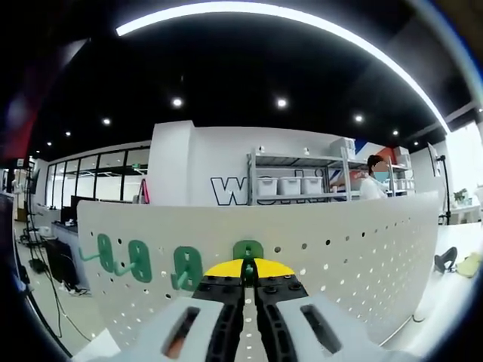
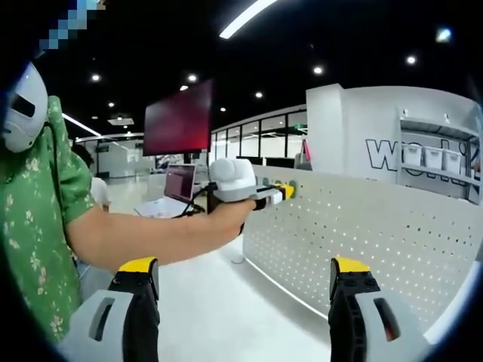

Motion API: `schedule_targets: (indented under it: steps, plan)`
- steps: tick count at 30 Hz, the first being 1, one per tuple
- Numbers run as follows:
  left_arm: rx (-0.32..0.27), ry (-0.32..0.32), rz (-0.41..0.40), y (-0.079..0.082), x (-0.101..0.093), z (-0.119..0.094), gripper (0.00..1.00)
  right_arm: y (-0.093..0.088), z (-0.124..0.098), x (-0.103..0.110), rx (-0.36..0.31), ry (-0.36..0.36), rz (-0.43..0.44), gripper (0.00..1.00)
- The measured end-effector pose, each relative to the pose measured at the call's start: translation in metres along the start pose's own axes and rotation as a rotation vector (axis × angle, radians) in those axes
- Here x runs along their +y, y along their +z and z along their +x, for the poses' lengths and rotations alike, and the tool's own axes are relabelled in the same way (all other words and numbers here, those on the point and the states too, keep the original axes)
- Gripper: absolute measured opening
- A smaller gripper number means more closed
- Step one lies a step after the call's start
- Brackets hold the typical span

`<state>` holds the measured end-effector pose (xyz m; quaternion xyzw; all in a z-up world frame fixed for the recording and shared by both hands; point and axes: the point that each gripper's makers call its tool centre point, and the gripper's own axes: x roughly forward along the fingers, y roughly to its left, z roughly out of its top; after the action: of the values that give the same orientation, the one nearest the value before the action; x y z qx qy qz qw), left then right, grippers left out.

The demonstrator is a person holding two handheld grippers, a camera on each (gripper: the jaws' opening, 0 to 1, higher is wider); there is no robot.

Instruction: Insert the hook assembly into the mounting plate slot until the hook locks in place.

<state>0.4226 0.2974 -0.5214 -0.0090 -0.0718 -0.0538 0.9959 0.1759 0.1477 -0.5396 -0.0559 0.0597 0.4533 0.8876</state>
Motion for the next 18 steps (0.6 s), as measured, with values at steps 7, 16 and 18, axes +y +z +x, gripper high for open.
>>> schedule_targets:
  steps: [7, 16, 18]
  plan:
    - [0.018, 0.019, 0.009, 0.0001, -0.0005, -0.0004, 0.03, -0.0005, -0.0009, 0.0009, -0.001, 0.003, 0.001, 0.96]
    - [0.034, 0.049, 0.025, 0.0001, -0.0004, 0.0008, 0.03, -0.0006, -0.0013, 0.0027, -0.002, 0.008, 0.001, 0.96]
    - [0.036, 0.054, 0.033, 0.0001, -0.0005, 0.001, 0.03, -0.0006, -0.001, 0.0027, -0.002, 0.009, 0.0, 0.96]
